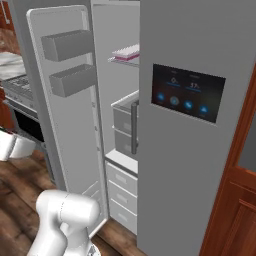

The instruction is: The ice cube tray has been filled with water. Take the tray and place it in the freezer to make ice. Close the freezer door after placing the tray.

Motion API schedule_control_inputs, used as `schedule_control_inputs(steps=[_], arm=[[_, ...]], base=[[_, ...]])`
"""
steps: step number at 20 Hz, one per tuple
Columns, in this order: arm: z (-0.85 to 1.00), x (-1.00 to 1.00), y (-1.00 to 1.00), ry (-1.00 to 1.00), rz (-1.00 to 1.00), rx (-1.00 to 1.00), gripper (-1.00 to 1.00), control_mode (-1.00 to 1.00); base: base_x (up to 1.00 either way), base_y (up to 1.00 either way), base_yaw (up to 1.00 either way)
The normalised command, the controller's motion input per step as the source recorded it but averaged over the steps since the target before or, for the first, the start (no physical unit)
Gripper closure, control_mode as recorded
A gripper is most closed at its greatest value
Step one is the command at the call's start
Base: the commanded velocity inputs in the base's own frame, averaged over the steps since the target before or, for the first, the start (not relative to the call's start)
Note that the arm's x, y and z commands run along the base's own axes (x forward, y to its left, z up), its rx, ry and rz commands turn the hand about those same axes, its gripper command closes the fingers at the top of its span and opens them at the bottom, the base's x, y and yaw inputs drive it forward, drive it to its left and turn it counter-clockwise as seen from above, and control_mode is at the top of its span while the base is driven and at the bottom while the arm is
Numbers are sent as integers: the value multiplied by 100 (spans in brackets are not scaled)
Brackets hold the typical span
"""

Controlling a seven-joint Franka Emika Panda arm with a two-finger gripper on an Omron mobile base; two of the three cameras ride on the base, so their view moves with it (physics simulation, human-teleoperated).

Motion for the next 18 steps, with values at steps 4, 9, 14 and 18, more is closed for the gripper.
schedule_control_inputs(steps=[4,9,14,18], arm=[[-15,11,87,-10,-5,0,-100,-100],[-36,37,70,-11,-6,0,-100,-100],[-34,36,72,-21,-8,0,-100,-100],[-34,42,39,-21,-9,0,-100,-100]], base=[[0,0,0],[0,0,0],[0,0,0],[0,0,0]])
